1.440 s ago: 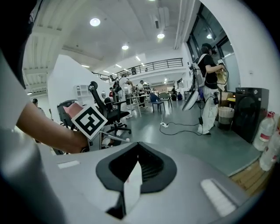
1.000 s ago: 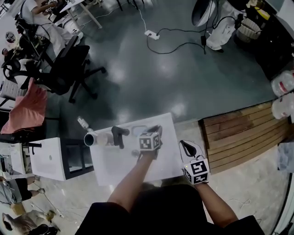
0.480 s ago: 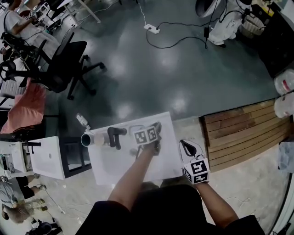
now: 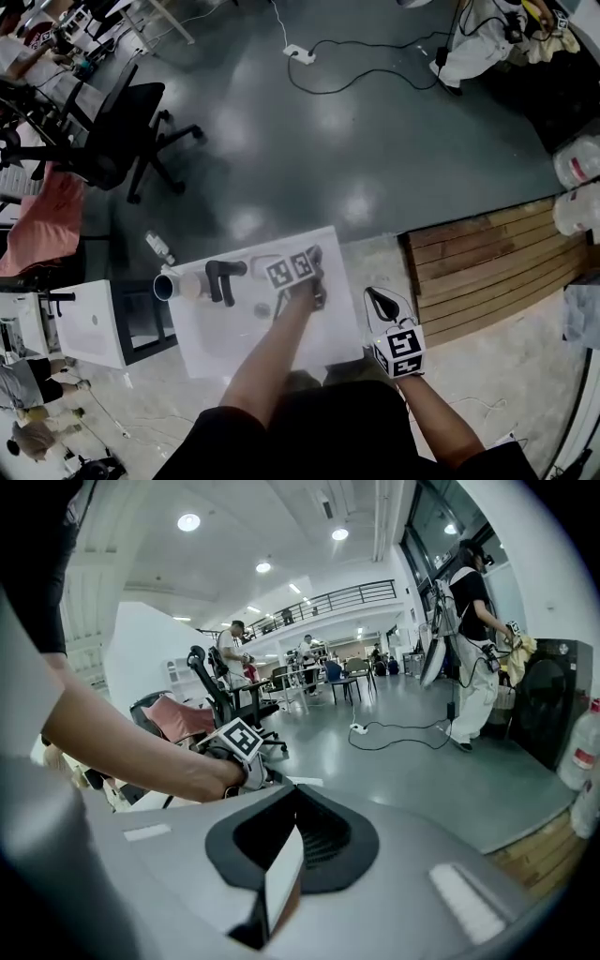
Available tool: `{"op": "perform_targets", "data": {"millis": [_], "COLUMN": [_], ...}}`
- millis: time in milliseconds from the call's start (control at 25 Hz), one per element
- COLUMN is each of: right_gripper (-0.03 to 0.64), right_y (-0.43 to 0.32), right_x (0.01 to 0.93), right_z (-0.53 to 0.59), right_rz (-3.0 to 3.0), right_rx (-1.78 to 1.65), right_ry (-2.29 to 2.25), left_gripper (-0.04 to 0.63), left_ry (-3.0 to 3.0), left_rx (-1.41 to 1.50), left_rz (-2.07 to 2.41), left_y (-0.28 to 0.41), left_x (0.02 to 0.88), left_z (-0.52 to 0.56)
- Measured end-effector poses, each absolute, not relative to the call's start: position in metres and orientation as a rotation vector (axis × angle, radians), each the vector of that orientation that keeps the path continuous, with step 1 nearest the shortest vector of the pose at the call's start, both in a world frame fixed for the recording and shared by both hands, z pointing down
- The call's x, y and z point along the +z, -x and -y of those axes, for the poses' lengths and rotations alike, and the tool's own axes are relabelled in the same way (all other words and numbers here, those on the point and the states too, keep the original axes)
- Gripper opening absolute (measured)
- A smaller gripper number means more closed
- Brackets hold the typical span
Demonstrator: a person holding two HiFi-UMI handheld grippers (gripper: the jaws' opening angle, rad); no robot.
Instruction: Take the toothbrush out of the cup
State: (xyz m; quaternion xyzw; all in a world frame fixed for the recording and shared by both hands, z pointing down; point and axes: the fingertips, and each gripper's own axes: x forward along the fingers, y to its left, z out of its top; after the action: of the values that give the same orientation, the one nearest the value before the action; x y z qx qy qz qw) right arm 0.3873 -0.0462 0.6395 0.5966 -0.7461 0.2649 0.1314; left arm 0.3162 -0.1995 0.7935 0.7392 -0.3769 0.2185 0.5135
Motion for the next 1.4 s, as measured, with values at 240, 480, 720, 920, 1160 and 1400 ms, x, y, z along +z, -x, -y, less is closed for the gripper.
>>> {"op": "perform_targets", "data": {"millis": [240,480,720,920,1160,1400], "right_gripper": [0.002,0.002,0.002,0.002,0.002,0.002], "right_y": [-0.393,-0.392,-0.385,-0.38,-0.377,-0.369], "right_x": [0.642,0.645,0.647,0.646,0.642,0.635], "right_z": [0.038,0.033,0.024,0.021,0.019,0.012], "right_rz": [2.148,2.139,2.139,2.152,2.153,2.155], "right_rx": [0.778,0.774,0.778,0.767,0.751,0.728], "right_ry": [-1.736,-1.732,-1.726,-1.708,-1.715,-1.716], "left_gripper": [0.066,0.072,0.092,0.129,0.14,0.15], "left_ry": [-1.747,-1.739,-1.807,-1.841,-1.893,-1.912], "left_rx": [0.524,0.507,0.527,0.536,0.539,0.519], "left_rz": [0.928,0.918,0.895,0.877,0.872,0.873], "left_y": [-0.319,-0.32,-0.322,-0.322,-0.317,-0.308], "left_x": [0.799,0.805,0.804,0.8,0.79,0.779], "left_z": [0.199,0.198,0.194,0.194,0.192,0.187]}}
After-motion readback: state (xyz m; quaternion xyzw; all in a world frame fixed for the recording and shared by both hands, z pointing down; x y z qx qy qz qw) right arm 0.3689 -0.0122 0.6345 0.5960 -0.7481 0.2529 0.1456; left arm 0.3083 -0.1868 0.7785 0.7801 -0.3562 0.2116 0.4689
